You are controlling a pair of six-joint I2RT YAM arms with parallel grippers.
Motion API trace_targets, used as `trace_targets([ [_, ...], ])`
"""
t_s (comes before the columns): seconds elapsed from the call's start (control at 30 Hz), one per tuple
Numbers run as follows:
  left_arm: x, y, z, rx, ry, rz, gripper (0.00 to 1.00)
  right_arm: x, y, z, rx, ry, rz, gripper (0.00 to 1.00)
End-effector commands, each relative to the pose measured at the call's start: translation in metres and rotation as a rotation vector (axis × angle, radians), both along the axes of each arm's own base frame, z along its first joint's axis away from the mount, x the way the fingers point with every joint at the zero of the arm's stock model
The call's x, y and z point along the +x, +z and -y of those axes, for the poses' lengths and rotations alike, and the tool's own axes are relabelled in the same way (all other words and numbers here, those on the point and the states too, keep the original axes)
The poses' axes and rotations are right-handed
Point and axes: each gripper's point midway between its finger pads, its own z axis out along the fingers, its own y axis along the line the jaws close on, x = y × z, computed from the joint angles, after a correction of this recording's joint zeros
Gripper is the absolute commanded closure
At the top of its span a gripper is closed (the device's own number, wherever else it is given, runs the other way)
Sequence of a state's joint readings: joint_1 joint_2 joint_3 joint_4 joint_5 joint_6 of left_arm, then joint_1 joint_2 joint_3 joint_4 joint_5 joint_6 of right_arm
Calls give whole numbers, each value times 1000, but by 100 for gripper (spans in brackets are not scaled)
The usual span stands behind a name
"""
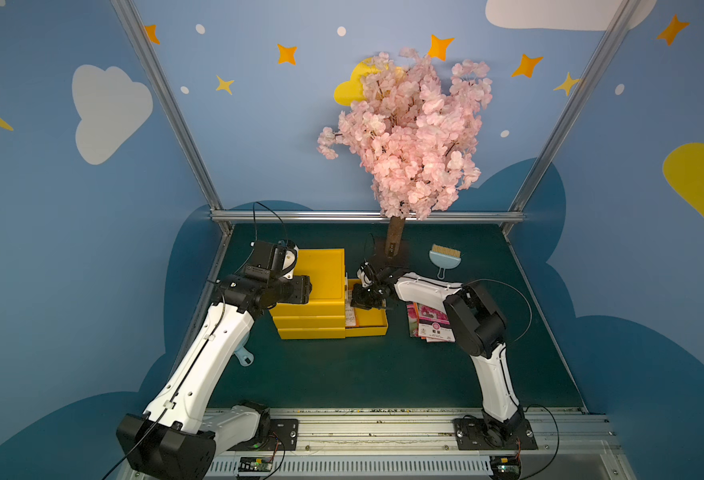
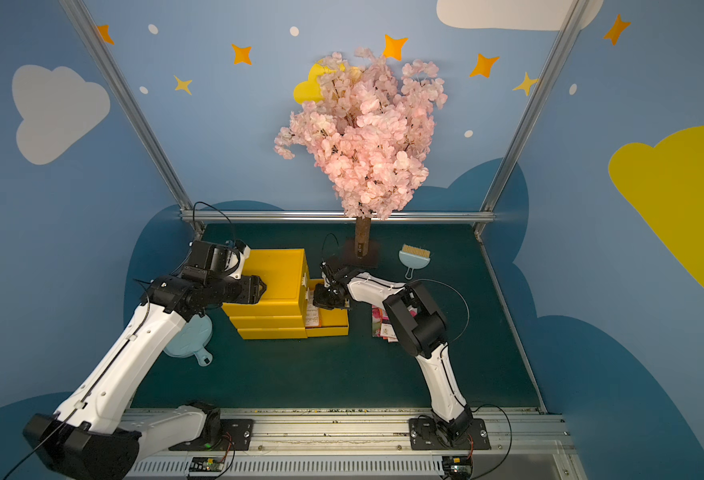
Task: Take the seed bags out of the drawer
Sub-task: Pick up the seed packet from the drawer.
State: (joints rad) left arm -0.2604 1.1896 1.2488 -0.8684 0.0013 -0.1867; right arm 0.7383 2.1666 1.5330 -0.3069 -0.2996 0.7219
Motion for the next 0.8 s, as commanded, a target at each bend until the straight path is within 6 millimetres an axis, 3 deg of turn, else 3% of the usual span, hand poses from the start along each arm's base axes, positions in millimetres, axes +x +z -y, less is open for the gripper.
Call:
trace_targets([
  [0.0, -24, -32, -12, 48, 21, -153, 32, -1, 20, 10, 3, -11, 25, 100],
  [0.33, -22, -29, -11, 43, 19, -148, 32, 2, 65, 35, -40, -12, 116, 100],
  [0.77, -19, -25, -9, 35, 15, -142, 32, 2, 107, 94, -82, -19, 168, 100],
])
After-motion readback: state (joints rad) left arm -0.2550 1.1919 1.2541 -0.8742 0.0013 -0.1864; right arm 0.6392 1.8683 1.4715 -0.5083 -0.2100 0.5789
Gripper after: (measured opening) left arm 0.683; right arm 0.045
